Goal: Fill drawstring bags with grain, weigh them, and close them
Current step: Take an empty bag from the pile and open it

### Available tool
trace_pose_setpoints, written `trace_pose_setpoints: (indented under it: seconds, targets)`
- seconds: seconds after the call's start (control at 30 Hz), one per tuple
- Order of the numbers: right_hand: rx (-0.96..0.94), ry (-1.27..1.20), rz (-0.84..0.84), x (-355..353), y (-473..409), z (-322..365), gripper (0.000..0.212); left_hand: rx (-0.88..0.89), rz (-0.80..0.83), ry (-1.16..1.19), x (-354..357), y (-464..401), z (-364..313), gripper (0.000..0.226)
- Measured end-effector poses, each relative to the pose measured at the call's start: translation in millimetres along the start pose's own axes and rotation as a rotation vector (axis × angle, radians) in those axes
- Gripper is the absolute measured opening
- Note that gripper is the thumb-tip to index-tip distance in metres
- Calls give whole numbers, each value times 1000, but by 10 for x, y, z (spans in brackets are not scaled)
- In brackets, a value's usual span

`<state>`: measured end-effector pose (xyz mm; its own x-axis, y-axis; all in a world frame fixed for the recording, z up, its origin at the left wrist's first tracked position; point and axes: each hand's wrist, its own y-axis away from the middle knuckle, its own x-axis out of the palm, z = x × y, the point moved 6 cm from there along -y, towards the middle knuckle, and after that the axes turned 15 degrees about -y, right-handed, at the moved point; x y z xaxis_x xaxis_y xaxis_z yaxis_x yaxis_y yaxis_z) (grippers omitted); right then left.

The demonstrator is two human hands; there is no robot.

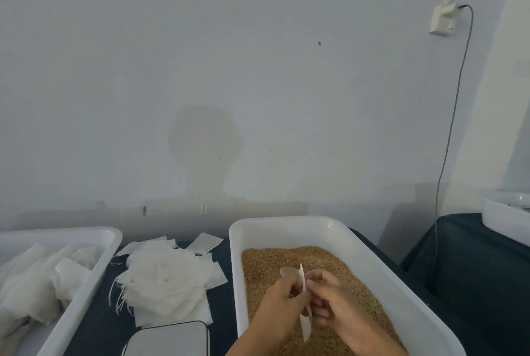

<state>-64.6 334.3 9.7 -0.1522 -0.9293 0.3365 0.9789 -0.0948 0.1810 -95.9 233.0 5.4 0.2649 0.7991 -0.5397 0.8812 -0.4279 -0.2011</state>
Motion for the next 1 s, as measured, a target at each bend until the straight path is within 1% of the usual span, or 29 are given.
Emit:
trace_pose_setpoints:
  seconds: [0.1, 0.17, 0.23, 0.33, 0.4, 0.53, 0.7, 0.8, 0.9, 0.97, 1.0]
  targets:
    - [30, -90, 23, 21, 19, -5, 9, 14, 52, 51, 10, -1, -16, 22]
    - [35, -128, 50, 47, 29, 2, 14, 17, 80, 81, 18, 1, -18, 28]
    - [32, -148, 86, 65, 36, 7, 15, 8, 88, 116, 14, 1, -6, 31]
    - [25, -157, 129, 59, 28, 1, 17, -3, 91, 182, -6, 7, 2, 29]
    - [21, -199, 160, 62, 22, -1, 23, -28, 78, 219, -30, 19, 17, 28]
    - [21, -282, 193, 57, 13, -11, 29, -85, 78, 299, -47, 22, 45, 22]
    - [33, -314, 252, 86, 46, 8, 41, -160, 108, 444, -73, 54, 46, 20]
    - [43, -329, 269, 89, 48, 16, 42, -199, 116, 502, -82, 71, 57, 20]
    - [46, -309, 254, 88, 45, 12, 42, -215, 91, 516, -80, 75, 80, 14]
    - [26, -224, 170, 30, 22, 0, 39, -207, 46, 511, -93, 70, 65, 10]
    - [0, -138, 101, -23, 6, -6, 35, -181, 2, 431, -119, 68, 45, 11]
